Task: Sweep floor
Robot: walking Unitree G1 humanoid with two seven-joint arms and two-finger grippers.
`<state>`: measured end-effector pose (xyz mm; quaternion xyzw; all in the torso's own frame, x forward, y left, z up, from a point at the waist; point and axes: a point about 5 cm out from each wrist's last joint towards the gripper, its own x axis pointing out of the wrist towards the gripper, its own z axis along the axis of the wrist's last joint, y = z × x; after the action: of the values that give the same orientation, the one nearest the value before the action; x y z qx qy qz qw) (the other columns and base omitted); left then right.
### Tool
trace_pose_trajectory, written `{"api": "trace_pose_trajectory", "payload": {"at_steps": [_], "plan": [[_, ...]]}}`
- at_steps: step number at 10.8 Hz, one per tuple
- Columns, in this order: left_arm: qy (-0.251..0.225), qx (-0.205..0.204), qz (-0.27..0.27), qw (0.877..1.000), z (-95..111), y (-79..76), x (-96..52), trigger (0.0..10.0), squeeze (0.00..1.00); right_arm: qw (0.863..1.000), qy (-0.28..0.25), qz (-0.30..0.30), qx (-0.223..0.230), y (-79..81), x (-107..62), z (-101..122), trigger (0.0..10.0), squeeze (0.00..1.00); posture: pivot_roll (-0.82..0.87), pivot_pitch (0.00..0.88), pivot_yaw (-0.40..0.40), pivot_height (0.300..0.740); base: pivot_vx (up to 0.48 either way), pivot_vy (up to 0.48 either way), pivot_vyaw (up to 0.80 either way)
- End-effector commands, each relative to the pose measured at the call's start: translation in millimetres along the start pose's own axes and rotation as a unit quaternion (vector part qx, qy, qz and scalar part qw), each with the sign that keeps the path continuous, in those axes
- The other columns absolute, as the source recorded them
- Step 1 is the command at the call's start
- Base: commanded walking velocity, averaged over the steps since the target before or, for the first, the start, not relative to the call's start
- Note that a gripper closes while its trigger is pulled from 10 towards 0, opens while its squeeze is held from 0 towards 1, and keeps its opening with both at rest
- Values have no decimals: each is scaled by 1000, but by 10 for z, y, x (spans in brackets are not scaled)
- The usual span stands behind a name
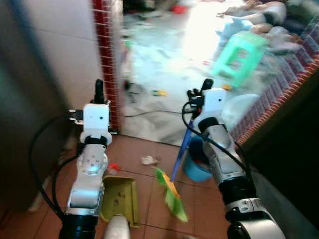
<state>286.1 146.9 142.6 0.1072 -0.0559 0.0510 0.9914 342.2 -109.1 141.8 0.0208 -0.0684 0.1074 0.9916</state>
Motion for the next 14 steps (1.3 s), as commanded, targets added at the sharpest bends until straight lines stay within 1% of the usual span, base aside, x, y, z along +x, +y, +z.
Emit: {"api": "trace_pose_trajectory", "payload": {"at_steps": [1,14], "plan": [[-22,0,1,1000,106,-8,13,10000,0,1000,-18,-4,-2,-13,32,77,10000,0,106,37,-100,740,0,0,519],[-18,-5,-6,1000,99,-43,-2,10000,0,1000,-15,-14,-9,-48,24,57,10000,0,107,29,-101,740,0,0,0]]}}
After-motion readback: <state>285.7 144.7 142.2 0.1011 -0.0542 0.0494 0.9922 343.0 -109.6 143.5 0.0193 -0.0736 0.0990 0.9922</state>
